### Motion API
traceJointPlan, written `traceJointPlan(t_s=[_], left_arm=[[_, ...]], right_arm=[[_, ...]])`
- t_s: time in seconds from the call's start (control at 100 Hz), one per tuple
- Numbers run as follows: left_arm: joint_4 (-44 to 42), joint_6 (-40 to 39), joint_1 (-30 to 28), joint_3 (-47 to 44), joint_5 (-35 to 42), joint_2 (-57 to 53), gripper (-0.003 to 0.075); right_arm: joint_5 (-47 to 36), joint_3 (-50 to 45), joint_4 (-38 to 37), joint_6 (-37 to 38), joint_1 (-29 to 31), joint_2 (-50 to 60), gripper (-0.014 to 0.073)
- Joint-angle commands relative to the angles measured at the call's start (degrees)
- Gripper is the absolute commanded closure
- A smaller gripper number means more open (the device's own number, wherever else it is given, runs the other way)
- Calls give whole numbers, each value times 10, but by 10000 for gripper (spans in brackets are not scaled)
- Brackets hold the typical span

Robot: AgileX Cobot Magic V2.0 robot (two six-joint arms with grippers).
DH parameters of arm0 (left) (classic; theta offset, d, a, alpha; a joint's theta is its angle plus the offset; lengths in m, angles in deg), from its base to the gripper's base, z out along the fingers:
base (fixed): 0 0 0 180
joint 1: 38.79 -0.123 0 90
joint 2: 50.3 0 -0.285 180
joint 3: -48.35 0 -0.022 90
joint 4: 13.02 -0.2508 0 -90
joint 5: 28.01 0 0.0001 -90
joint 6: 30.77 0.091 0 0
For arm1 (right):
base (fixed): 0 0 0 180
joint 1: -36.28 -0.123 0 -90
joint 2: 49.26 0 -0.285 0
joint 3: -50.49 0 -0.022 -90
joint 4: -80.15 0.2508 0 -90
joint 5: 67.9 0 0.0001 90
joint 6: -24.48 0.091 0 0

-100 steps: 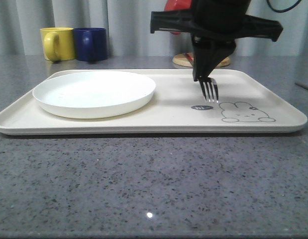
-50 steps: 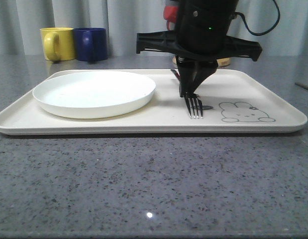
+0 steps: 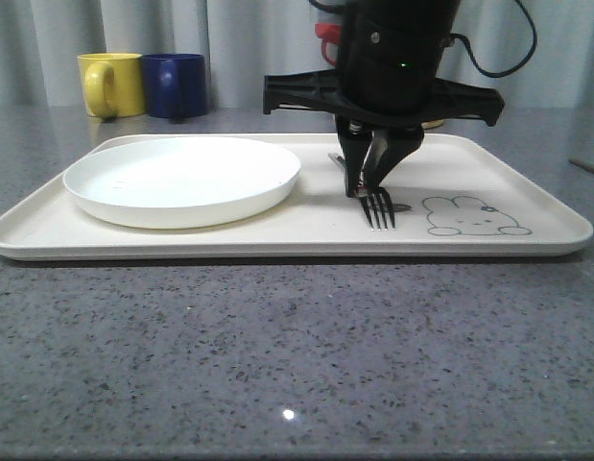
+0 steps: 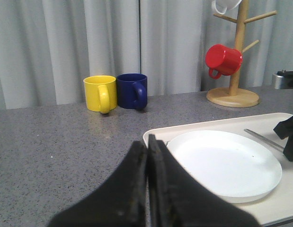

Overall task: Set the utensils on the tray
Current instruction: 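Carry the fork over the tray and lower it beside the plate, then open the right gripper, withdraw, and grasp the silver chopsticks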

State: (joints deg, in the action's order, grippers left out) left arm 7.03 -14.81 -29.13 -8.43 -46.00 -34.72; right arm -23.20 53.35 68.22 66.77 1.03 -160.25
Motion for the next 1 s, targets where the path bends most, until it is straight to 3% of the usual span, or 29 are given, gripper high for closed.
traceJointPlan(t_s=[0.0, 0.15, 0.47, 0.76, 0.99], left_arm=[[6, -2, 4, 15, 47, 7, 739], [6, -2, 4, 15, 47, 7, 739], [6, -2, 4, 15, 47, 7, 739], [6, -2, 4, 15, 47, 7, 739], [6, -2, 4, 15, 47, 7, 739]], right_arm=[[-13, 19, -8, 0, 0, 26, 357], [-13, 19, -8, 0, 0, 34, 253], [31, 51, -46, -38, 25, 109, 251], [128, 52, -1, -204, 161, 162, 251], [144, 39, 86, -334, 287, 164, 251]])
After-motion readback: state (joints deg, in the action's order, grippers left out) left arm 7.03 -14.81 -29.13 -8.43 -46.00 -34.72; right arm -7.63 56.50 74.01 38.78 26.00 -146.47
